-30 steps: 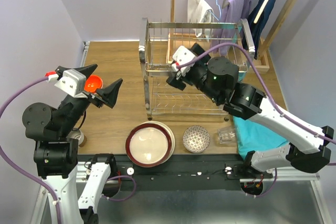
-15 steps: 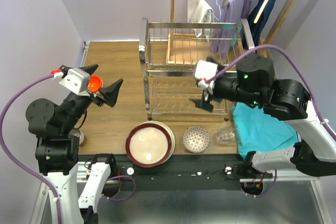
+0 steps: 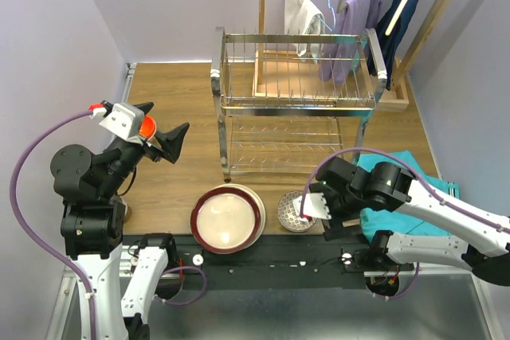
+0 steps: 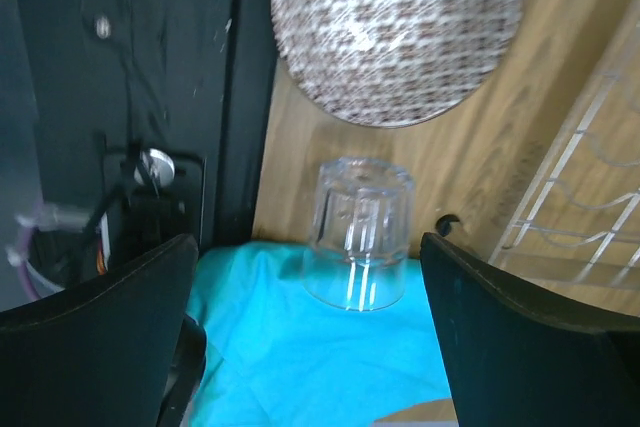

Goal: Load the mixed dishes into the dish rack
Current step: Move the dish rack, then grab a cup with the right arm

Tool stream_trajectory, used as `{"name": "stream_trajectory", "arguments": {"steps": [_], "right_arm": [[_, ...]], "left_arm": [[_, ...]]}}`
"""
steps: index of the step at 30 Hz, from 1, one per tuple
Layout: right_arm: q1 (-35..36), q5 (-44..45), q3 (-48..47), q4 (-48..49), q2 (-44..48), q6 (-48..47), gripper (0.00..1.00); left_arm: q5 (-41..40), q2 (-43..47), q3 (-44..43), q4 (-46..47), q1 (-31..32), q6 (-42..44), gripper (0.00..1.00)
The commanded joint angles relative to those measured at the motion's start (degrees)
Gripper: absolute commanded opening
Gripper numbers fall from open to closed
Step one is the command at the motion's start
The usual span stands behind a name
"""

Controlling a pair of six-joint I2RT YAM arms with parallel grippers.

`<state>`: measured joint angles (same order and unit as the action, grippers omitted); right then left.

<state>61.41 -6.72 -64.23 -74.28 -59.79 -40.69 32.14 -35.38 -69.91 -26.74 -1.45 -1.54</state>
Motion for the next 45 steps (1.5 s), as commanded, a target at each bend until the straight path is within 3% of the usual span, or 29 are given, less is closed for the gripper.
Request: {"name": "stream_trajectory", "arguments": {"steps": [1,11,21,33,45], "right_arm": [[-0.1,1.3,7.3,-0.8,1.9,-7.3,1.0],[-1.6,3.8,15.5,9.9,-1.4,-7.6,1.0],[-15.7,2.7,14.7,14.5,-8.2,-12.8,1.0],[-16.2,5.6,21.0,15.8,-11.0,-12.1,1.0],[-16.2,9.5,24.4,23.2,-16.0,-10.1,1.0]], "left_arm": [[-0.4,0.9,1.2,-1.8,-1.1,0.8,0.99],[1.3,0.0,2.6,-0.2,-2.6,-1.6,0.99],[2.0,-0.3,1.7,-1.3,-2.8,-1.6,0.99],[2.8,0.5,2.1,-1.5,-4.3,-2.9,0.99],[3.7,0.6,2.0,-1.5,-6.1,-4.3,0.99]]}}
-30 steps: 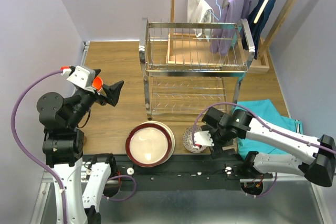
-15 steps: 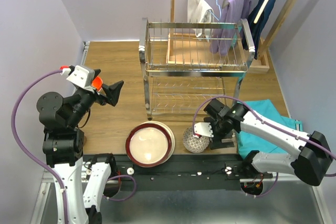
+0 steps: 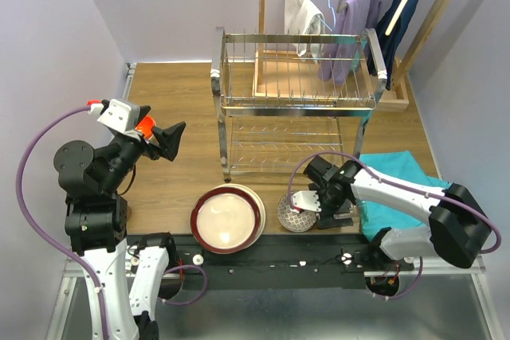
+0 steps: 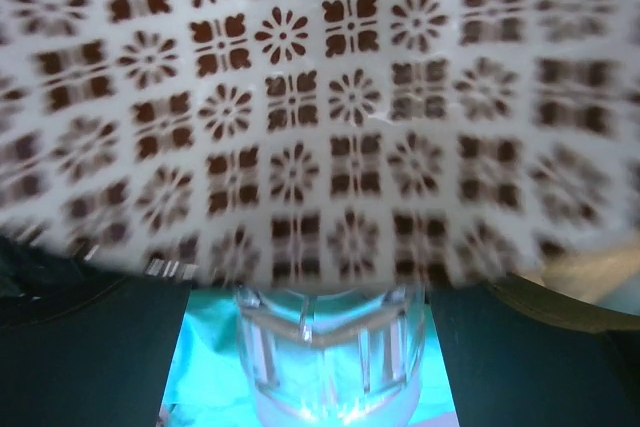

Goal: Load the mixed dishes into the dish rack
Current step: Grab a cup with the right arm, then place the cup upside down on the dish rack

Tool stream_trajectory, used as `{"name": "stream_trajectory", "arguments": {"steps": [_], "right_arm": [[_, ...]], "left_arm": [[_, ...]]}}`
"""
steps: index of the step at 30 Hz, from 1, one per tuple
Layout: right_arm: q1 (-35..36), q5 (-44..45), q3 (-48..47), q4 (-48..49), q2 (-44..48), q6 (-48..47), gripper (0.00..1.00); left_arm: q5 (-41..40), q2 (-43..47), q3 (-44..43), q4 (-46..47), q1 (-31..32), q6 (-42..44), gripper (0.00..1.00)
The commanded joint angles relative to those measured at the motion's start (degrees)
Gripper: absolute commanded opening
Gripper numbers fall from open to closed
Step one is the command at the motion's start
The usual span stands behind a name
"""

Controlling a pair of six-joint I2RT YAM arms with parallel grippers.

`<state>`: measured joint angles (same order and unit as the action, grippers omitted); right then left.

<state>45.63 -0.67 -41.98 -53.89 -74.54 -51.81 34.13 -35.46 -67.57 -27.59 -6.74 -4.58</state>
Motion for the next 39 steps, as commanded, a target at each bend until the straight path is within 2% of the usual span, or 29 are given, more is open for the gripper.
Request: {"name": "stream_trajectory", "arguments": {"steps": [1,5,7,11,14,17,20,23,26,29,30,35,38,39], "right_arm": [[-0.5,4.0,2.5,3.1,-1.2,0.8,1.0],[-0.5,6.3,4.7,4.1,0.1,0.1,0.99],[-0.4,6.8,5.1,4.1,1.3,0.0,0.95],[-0.4,6.9,2.7,1.9,3.6,1.1,0.74],[-0.5,6.4,-2.7,-3.0,5.7,2.2,0.62],[-0.4,4.8,-9.3,-8.3,7.8,3.1,0.55],[-0.5,1.6,-17.5,-14.1,9.8,4.6,0.53],[-0.5,-6.3,-24.2,-16.5,12.0,6.6,0.51],[-0.4,-12.9,-25.1,-10.7,13.1,11.0,0.5],[-0.4,-17.3,-23.2,-1.1,11.3,14.5,0.45],[-0.4,-18.3,-21.8,4.8,11.0,15.2,0.45],[2.2,-18.1,-20.8,15.6,5.2,17.5,0.45],[2.8,-18.3,-17.7,24.2,5.0,18.9,0.43],[2.8,-18.8,-16.4,30.0,5.5,19.4,0.43]], "left_arm": [[1.7,0.7,-0.4,-0.6,-1.1,-1.3,0.99],[1.9,0.9,-0.3,-0.4,-1.5,-1.7,0.99],[2.0,0.9,0.1,0.1,-1.6,-2.1,0.99],[2.5,0.9,0.2,1.0,-2.0,-3.1,0.99],[3.0,0.9,0.2,2.1,-2.0,-3.6,0.99],[3.8,0.8,0.3,3.6,-2.0,-4.5,0.99],[5.3,0.7,0.4,4.5,-2.0,-4.9,0.99],[6.2,0.7,0.5,5.2,-2.0,-5.0,0.99],[6.2,-0.2,-0.1,5.2,-2.0,-5.0,0.99],[5.9,-1.5,-1.5,4.9,-2.0,-4.9,0.99],[5.9,-1.9,-2.1,4.7,-2.0,-4.7,0.99],[5.2,-2.9,-4.1,1.7,-2.0,-2.5,0.99],[4.4,-2.8,-4.8,-1.0,-2.0,-1.4,0.99],[4.2,-2.6,-4.9,-1.6,-2.0,-0.4,0.99]]}}
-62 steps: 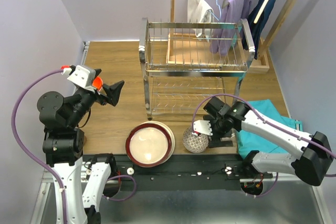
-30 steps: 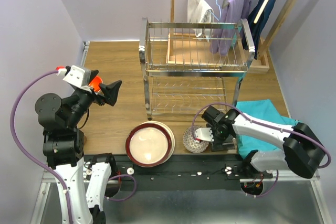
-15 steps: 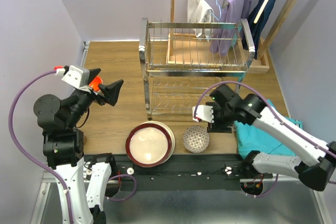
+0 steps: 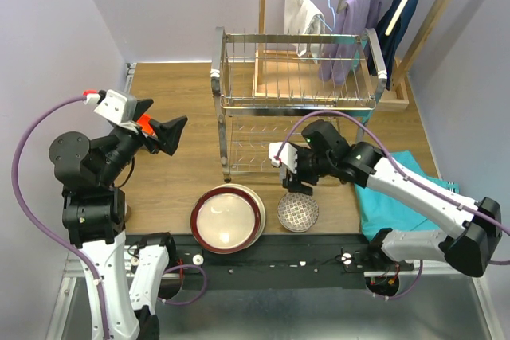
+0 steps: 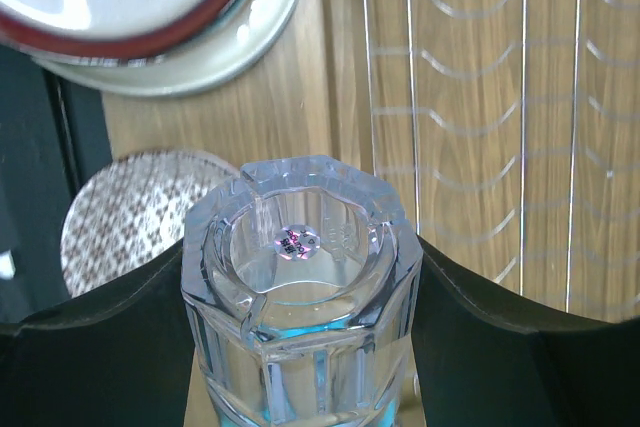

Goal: Load the mixed dishes into the dish rack
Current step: Place the cup upside down on the dish rack

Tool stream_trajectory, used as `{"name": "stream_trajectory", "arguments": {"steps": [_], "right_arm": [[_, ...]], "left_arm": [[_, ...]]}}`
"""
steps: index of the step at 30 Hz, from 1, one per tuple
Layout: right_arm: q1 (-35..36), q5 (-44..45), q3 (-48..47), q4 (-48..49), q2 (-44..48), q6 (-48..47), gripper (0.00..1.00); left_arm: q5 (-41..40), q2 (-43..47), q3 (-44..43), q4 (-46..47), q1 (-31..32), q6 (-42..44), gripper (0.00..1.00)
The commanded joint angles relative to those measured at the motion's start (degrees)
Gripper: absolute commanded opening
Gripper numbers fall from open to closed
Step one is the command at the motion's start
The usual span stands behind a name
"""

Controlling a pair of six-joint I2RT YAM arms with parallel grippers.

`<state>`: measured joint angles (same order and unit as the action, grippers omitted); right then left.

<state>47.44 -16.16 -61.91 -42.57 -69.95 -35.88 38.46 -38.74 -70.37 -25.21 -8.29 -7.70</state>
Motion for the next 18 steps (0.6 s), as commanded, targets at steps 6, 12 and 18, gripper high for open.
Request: {"name": "stream_trajectory", "arguments": {"steps": [6,12,18], "right_arm": [[1.6,-7.2,17.0,44.5,4.7,6.9,0.4],[1.8,-4.5,23.8,67.2,2.3,11.1,0.4],[1.6,3.3,26.6,85.7,-6.5,19.4,0.4]], "left_arm": [[-1.4,0.9,-2.1,-7.8,-0.7,5.3,0.99],[-1.3,0.9,-1.1,-9.1,-2.3,5.9,0.99],[-1.1,1.1,0.1,-11.2,-3.9,6.9,0.99]]}}
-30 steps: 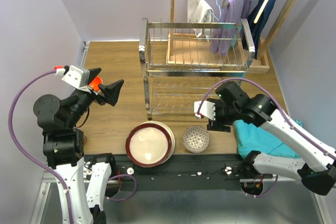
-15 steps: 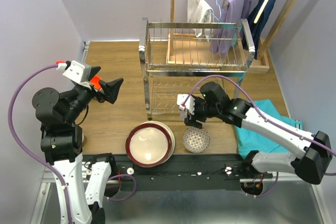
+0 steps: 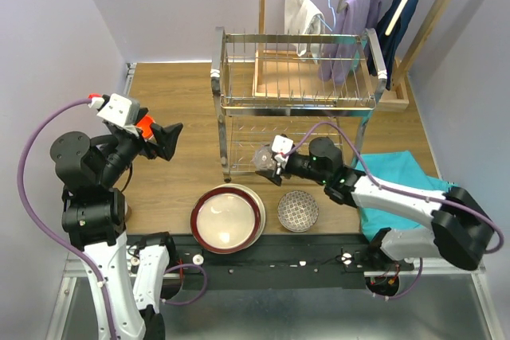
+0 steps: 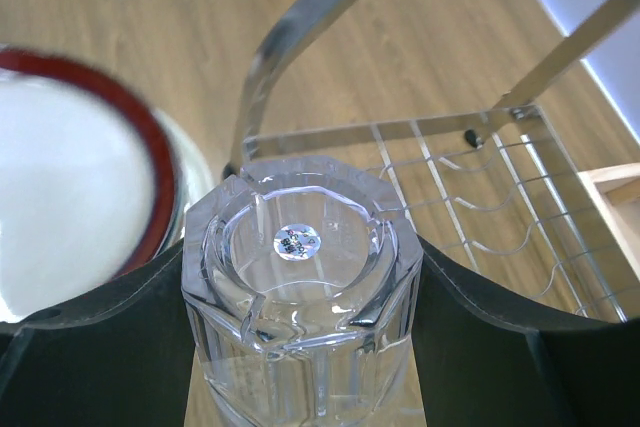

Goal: Load the mixed dishes into the dish rack
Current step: Place the cup upside down on the dish rack

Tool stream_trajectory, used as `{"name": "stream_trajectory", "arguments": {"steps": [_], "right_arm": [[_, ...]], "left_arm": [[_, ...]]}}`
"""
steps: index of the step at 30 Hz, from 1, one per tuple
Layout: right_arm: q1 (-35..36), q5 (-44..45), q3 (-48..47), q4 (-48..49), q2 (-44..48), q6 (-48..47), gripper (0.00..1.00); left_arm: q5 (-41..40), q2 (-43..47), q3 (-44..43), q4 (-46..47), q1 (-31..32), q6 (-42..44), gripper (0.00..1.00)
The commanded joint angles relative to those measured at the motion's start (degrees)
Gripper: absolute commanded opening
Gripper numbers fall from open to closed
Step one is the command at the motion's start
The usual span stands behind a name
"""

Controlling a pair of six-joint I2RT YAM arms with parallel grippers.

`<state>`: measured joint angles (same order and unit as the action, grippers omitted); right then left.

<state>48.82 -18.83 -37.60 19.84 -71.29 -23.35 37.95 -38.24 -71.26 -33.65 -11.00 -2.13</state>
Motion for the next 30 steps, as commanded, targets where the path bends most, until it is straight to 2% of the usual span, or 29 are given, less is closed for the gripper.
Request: {"name": "stream_trajectory", "arguments": {"steps": [1,3,6,10,19,24,30], "right_arm": [[0.2,6.2,3.1,26.2,-6.3,7.2,0.4],[0.2,6.5,4.6,33.4,-9.4,8.1,0.41],[-0.3,8.5,3.6,39.0,-13.6,10.5,0.42],[-3.6,10.7,1.0,43.4,-19.8,16.4,0.42],[-7.3,10.7,-5.2,53.6,-33.6,19.7,0.42],[-9.0,12.3,-13.7,57.1,-44.6,20.6,0.43],[-10.3,14.4,-26.0,56.9,-53.7,21.2,0.43]], "left_arm": [[-0.6,0.5,1.2,-3.1,-1.4,1.6,0.99],[-0.9,0.4,1.6,-3.4,-1.7,1.8,0.99],[-1.3,0.1,2.4,-3.5,-2.4,1.8,0.99],[-1.2,-0.7,3.7,-3.9,-3.4,3.4,0.99],[-1.7,-1.4,6.0,-4.4,-5.3,4.4,0.99],[-1.9,-2.1,6.4,-4.4,-5.7,5.2,0.99],[-2.4,-2.3,8.8,-3.4,-5.8,5.6,0.99]]}}
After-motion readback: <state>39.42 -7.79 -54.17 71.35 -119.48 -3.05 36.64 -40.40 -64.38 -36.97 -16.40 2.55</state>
